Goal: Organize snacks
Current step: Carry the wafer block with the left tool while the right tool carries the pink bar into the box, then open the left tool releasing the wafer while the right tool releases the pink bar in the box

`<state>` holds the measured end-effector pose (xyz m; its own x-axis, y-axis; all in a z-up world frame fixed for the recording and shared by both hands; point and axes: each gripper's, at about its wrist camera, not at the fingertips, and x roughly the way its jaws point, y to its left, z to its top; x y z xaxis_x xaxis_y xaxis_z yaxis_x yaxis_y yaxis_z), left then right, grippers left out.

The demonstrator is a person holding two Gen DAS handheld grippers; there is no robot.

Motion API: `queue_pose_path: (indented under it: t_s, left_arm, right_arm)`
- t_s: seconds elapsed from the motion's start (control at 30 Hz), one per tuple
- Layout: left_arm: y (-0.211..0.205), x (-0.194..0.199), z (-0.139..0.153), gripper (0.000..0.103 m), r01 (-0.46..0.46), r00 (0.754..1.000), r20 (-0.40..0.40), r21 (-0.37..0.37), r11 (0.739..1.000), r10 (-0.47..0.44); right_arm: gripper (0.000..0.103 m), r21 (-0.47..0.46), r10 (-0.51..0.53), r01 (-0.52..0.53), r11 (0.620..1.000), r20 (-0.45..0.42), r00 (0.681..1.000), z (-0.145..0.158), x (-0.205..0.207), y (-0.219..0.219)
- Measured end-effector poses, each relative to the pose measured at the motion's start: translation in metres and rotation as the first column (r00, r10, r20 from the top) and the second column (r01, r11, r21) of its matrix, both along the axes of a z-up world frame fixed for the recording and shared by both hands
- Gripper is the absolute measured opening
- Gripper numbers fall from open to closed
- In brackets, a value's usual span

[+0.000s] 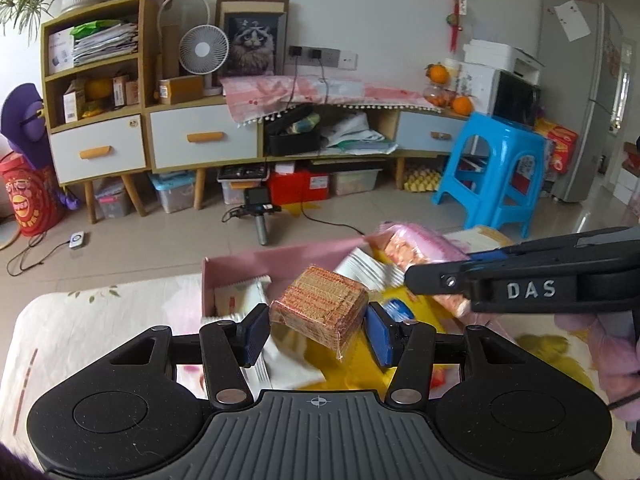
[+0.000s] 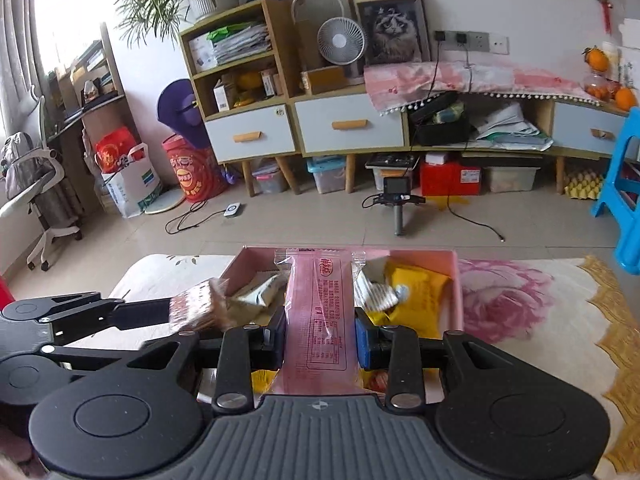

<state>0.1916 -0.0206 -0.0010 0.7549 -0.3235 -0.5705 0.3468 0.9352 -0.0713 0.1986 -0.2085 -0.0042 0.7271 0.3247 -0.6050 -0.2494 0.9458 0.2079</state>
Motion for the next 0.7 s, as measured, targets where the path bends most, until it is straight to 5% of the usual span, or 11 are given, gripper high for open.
queue_pose_path:
  t_s: [0.37,0.7]
  left_arm:
    - [0.003,0.048,-0.016,0.050,-0.064,0.998,-0.012,0.073,0.995,0.065]
    - [0.009,0.065,-0.026,0.051,-0.090,0.996,-0.018,0.060,0.994,0.091]
  right_arm:
    - [0.024,0.071,-0.023,0.029,0.997,-0.091,0.996,-0.018,0.050,0.004]
    - [0.029,0.085,-0.027,0.037,0.996,-0.115,0.993,-0.022,0.064,0.010]
